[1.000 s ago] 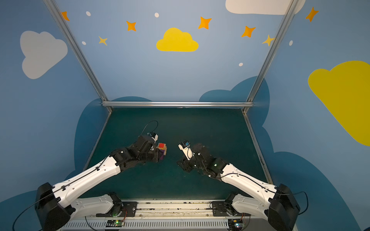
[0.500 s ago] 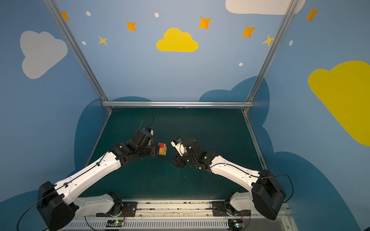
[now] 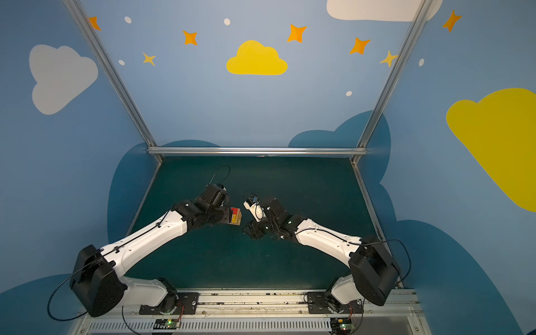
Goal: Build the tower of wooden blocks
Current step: 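Carry the purple cube with the left gripper over the stack, then lower the purple cube onto the red and yellow cubes with the left gripper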
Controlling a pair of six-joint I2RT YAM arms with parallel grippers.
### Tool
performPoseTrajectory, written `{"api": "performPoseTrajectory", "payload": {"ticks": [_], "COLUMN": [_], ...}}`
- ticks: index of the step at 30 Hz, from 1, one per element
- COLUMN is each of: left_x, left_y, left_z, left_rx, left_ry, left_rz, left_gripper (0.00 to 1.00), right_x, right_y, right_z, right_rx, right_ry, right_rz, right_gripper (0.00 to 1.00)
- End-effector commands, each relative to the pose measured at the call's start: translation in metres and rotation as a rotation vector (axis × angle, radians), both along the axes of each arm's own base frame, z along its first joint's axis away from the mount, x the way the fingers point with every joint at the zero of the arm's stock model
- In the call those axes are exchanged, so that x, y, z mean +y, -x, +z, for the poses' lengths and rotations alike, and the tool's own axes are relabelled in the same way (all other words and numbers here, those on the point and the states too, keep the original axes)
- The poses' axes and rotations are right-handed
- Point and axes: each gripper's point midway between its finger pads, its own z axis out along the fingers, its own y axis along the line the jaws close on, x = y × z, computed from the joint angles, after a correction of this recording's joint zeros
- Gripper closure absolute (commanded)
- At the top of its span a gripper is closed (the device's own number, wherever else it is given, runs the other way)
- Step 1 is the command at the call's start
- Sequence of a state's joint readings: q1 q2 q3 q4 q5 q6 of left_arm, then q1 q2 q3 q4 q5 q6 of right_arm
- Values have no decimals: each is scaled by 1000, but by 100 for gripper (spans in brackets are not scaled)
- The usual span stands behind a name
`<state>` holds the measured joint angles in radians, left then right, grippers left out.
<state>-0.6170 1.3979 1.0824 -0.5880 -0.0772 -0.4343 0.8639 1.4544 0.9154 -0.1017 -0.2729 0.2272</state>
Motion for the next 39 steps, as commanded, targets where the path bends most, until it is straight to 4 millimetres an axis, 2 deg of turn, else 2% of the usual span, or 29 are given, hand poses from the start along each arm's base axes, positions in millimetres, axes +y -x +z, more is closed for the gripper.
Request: {"api": "performPoseTrajectory", "payload": {"ticks": [1, 9, 28, 39], "left_x": [-1, -2, -8, -5], "left_y": [-9, -21, -33, -35], "left_z": [5, -1, -10, -15], "left_rx": [-10, -10, 11, 13], "left_ry": [-32, -78, -119, -152], "left_rz": [-13, -5, -22, -27], "left_gripper": [96, 96, 96, 96], "right_x": [1, -5, -14, -6], "right_y": [-7, -17, -35, -33], "right_z": [3, -2, -10, -12], "right_rx": [-2, 21, 79, 82], "right_ry": [-2, -14, -63, -89], "right_rz": [-1, -28, -56, -2], "right_gripper": [44, 44, 44, 45]}}
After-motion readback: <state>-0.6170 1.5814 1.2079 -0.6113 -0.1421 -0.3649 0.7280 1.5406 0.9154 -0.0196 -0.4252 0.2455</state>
